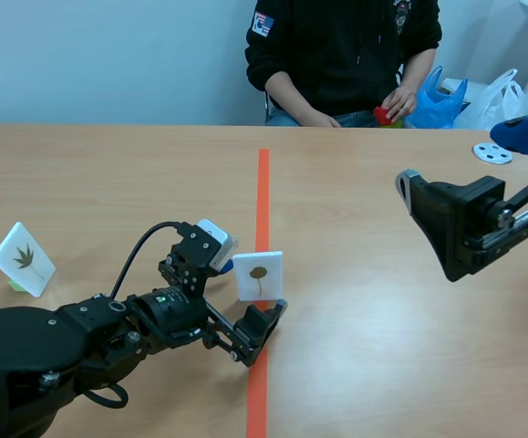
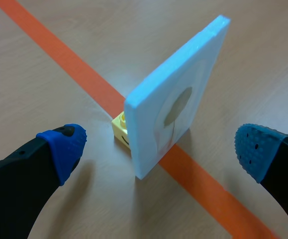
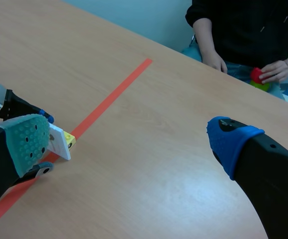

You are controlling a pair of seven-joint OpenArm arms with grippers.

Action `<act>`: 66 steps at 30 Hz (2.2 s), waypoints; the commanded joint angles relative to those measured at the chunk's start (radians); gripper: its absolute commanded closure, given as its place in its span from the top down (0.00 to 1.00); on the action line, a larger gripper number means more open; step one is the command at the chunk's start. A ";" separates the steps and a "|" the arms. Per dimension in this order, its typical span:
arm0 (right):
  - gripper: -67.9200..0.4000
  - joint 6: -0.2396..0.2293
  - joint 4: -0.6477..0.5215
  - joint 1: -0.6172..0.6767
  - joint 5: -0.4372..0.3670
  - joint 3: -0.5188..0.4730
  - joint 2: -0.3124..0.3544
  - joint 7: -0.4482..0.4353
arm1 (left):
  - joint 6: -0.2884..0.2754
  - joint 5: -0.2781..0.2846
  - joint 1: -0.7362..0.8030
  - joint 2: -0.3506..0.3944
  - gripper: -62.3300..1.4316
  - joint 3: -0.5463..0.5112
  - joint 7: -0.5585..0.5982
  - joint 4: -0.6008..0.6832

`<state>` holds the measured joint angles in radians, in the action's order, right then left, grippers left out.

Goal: Sort the leaf by its shape. The table is split by an orange tape line. A compound leaf with several leaflets goes to the left side, a simple leaf with one blade goes to the right side. Return to the home posture when a red brick is placed on the table.

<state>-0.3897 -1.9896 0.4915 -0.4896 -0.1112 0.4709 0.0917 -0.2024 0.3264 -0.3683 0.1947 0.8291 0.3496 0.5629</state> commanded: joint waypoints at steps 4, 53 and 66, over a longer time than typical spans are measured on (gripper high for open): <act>1.00 0.000 -0.002 -0.010 -0.011 -0.012 0.000 -0.011 | -0.002 0.007 -0.014 -0.006 1.00 -0.005 0.021 0.020; 1.00 0.000 -0.002 -0.010 -0.011 -0.012 0.000 -0.012 | 0.059 0.055 0.025 -0.023 0.11 -0.126 0.043 0.021; 1.00 0.000 -0.002 -0.010 -0.011 -0.012 0.000 -0.012 | 0.089 0.052 0.145 0.119 0.11 -0.427 0.051 0.093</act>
<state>-0.3897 -1.9888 0.4915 -0.4896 -0.1112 0.4709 0.0917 -0.1112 0.3756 -0.2188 0.2977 0.4053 0.3866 0.6312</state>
